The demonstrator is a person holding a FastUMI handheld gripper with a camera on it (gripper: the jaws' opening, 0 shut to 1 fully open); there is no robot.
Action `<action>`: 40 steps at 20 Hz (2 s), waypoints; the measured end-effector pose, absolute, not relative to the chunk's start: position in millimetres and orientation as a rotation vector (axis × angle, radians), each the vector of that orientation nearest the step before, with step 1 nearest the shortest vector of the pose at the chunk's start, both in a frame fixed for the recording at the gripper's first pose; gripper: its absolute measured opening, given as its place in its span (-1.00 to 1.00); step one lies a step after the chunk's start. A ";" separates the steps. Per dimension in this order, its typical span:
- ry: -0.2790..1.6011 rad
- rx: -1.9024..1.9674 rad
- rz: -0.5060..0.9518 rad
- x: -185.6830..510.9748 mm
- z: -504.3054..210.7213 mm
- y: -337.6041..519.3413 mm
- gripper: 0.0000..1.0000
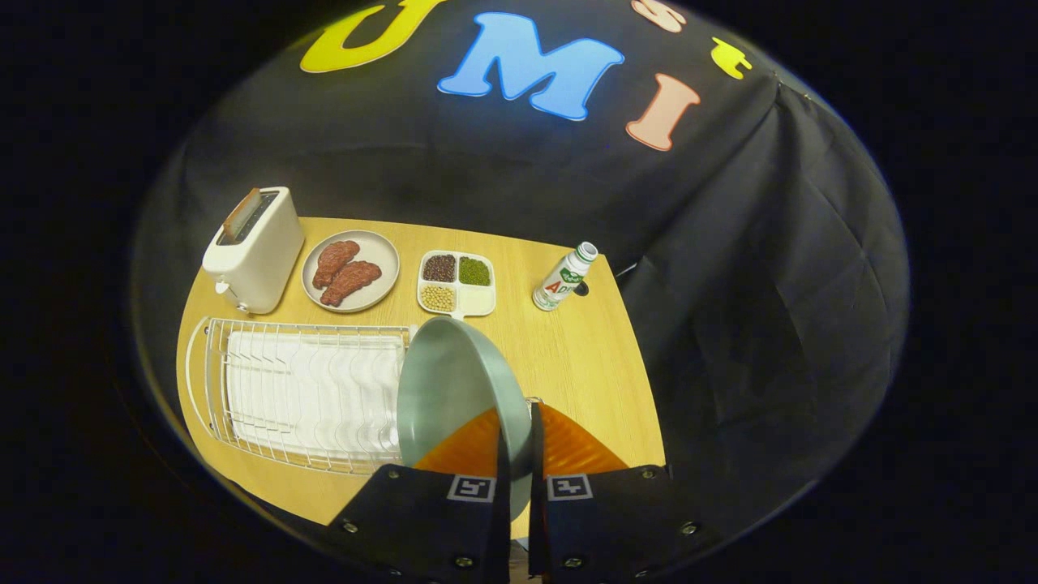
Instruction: Take the plate from the dish rack, then take the spoon from the basket and place it into the plate.
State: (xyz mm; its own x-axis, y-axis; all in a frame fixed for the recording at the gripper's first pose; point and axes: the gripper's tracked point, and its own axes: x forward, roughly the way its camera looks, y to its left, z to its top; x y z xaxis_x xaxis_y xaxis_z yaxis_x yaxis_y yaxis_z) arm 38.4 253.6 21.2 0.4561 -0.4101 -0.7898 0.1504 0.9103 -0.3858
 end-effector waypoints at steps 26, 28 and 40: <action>1.112 0.176 -0.048 -71.5 -18.4 158.0 -0.82; 1.122 0.226 -0.005 -84.3 -29.9 160.7 -0.82; 1.181 0.435 0.226 -145.2 -164.6 183.7 -0.81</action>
State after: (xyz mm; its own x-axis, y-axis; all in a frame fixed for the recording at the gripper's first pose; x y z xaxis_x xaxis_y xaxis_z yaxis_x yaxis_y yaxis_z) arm -145.2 183.7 -164.6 0.3701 0.3927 -0.8419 0.0550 0.8954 0.4418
